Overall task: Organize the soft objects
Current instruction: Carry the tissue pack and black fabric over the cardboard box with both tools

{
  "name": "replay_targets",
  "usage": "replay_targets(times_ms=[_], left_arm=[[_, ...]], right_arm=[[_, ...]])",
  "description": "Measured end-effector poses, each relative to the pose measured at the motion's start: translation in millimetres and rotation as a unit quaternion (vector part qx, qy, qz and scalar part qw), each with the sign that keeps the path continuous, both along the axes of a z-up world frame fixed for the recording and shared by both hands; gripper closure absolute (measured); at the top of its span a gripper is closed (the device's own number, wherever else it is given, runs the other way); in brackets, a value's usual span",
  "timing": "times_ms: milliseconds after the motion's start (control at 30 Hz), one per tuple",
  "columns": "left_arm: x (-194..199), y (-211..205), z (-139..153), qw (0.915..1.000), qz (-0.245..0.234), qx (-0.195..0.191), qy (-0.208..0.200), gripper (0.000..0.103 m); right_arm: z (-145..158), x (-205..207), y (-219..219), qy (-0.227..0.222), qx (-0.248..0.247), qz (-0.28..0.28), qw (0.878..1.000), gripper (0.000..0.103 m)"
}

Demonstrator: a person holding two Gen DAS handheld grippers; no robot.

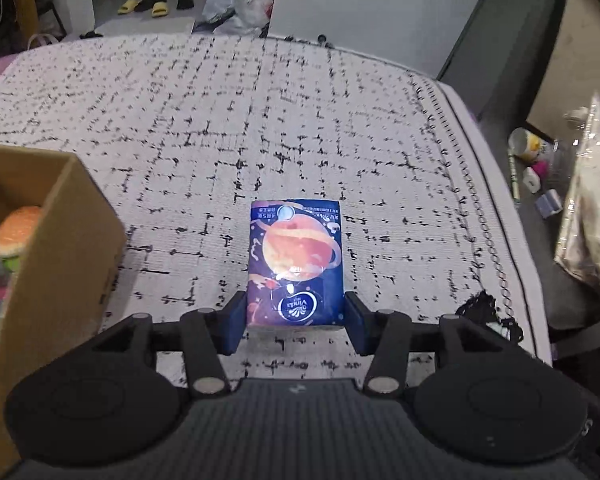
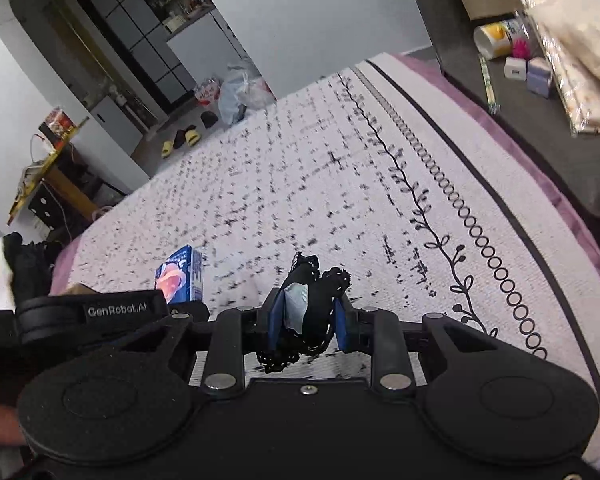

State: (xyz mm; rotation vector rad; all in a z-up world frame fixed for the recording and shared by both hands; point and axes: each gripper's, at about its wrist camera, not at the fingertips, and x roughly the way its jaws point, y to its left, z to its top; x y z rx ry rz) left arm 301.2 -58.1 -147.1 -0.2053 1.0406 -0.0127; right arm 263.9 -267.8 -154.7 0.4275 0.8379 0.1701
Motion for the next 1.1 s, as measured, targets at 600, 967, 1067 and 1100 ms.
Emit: replay_targets(times_ms=[600,967,1067,1100], left_arm=[[-57.5,14.4,67.1,0.9966,-0.055,-0.002,-0.061,0.053],[-81.1,37.9,100.2,0.9931,-0.069,-0.004,-0.095,0.053],[-86.2,48.9,106.1,0.9925,-0.069,-0.004,-0.101,0.053],[-88.1,52.6,107.8,0.9922,-0.069,-0.002,-0.104,0.053]], right_arm=[[58.9,-41.1,14.5,-0.033,-0.008,0.007,0.999,0.077],[85.8,-58.6,24.6,-0.056,-0.009,0.011,0.998,0.077],[90.9,-62.2,28.2,-0.061,-0.008,0.014,0.998,0.077],[91.9,-63.3,29.3,-0.062,-0.009,0.015,0.998,0.077]])
